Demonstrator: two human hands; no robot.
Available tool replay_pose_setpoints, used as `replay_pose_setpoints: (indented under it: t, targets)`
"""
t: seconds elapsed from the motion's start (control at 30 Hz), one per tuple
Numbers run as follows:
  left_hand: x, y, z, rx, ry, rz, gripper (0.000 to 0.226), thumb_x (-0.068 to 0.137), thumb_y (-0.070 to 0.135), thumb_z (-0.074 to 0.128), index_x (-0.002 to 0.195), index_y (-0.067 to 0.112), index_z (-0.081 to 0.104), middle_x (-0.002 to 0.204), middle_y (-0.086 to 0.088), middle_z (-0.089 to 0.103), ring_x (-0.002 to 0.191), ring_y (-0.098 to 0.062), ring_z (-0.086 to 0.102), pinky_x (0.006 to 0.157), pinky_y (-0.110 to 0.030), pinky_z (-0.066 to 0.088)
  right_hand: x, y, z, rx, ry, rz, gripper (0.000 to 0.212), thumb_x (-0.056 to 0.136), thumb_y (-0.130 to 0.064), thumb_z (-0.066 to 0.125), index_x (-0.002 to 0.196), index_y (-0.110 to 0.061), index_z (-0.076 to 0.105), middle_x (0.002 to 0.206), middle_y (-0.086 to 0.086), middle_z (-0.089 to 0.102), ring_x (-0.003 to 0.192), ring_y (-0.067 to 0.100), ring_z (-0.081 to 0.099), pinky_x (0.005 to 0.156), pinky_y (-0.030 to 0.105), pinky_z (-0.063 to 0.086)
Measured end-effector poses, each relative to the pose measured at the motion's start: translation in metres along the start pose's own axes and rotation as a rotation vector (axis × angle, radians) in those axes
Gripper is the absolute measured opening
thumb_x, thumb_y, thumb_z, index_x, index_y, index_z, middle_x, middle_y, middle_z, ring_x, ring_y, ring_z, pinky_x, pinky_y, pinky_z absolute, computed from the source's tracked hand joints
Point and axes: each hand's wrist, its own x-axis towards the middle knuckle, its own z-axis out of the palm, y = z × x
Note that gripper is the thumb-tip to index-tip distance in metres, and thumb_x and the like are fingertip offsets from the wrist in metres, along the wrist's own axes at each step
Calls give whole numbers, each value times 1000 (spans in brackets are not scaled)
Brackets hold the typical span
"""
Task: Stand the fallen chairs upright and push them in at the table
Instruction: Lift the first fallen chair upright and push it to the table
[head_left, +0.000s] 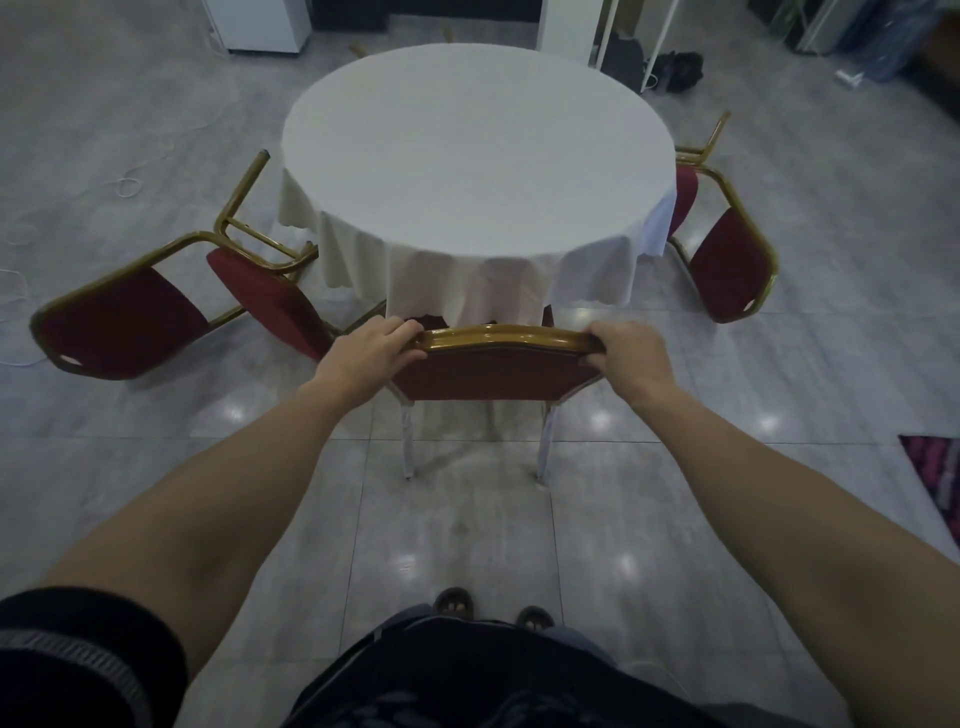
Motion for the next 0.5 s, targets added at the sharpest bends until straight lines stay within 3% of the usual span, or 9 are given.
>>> replay_pose_setpoints:
  t: [0.3,0.5]
  targets:
    - [-7,-12,-3,-48,-11,-23,38,96,45,43,125,22,49,116,1,56,106,-21,51,73,-43,53,-7,-18,5,-36,22,-6,20,82,-24,72,99,-15,68,87,6,70,82,27,63,66,32,43]
    - [-2,-11,-15,-64,-26,55,44,96,53,34,124,23,50,119,2,56,107,-19,54,74,-34,47,-17,-15,5,6,34,-61,35,86,-24,67,120,-18,60,101,3,69,90,27,64,68,31,43]
